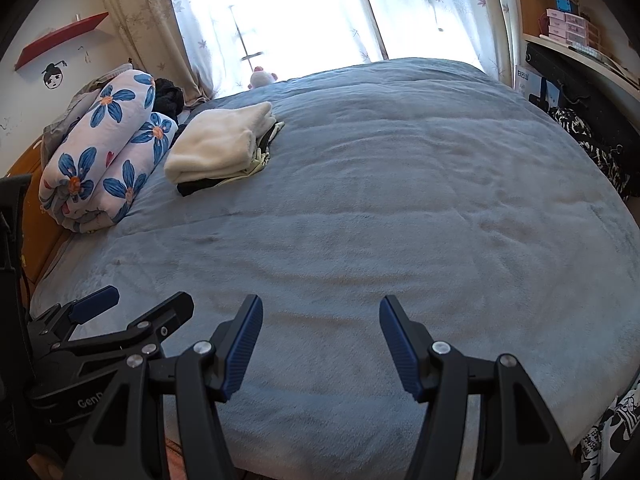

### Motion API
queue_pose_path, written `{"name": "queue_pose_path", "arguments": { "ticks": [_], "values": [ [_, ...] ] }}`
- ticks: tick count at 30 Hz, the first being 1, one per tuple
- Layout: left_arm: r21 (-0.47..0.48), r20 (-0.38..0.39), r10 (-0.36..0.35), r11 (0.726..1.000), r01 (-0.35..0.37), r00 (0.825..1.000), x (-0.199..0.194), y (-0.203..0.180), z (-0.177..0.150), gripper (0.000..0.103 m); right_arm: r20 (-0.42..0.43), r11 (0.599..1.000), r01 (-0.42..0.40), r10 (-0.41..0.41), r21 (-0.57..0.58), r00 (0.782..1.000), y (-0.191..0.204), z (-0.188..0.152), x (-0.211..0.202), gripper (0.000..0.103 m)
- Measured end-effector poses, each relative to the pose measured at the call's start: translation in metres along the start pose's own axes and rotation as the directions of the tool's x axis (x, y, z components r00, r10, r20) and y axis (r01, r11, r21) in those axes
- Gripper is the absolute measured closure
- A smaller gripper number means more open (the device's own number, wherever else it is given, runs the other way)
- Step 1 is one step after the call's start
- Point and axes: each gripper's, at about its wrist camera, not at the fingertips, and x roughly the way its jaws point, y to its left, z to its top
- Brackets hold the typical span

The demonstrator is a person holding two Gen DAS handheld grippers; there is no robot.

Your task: Fold large clothes

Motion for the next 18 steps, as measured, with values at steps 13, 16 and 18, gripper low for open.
{"name": "queue_pose_path", "arguments": {
  "ticks": [13,16,18],
  "values": [
    [0.002,-0.001,-0.002,1.000,0.002,1.000,0.0017,-0.0001,0.0017,0.006,-0.001,1.000,0.001,-0.001,0.000,1.000,0.0008,-0.0001,0.0005,0.042],
    [0.001,-0.004,-0.002,1.000,0.002,1.000,0.0032,0.0000,0.0017,0.006,-0.002,1.000,0.001,-0.001,0.001,1.000,0.0008,-0.0001,0.0004,0.042],
    [0.000,-0.007,0.000,1.000,0.000,1.000,0.0048,0.0000,0.0019,0.006,-0.004,1.000,0.002,-0.002,0.001,1.000,0.0006,-0.0001,0.0004,0.042]
  ]
}}
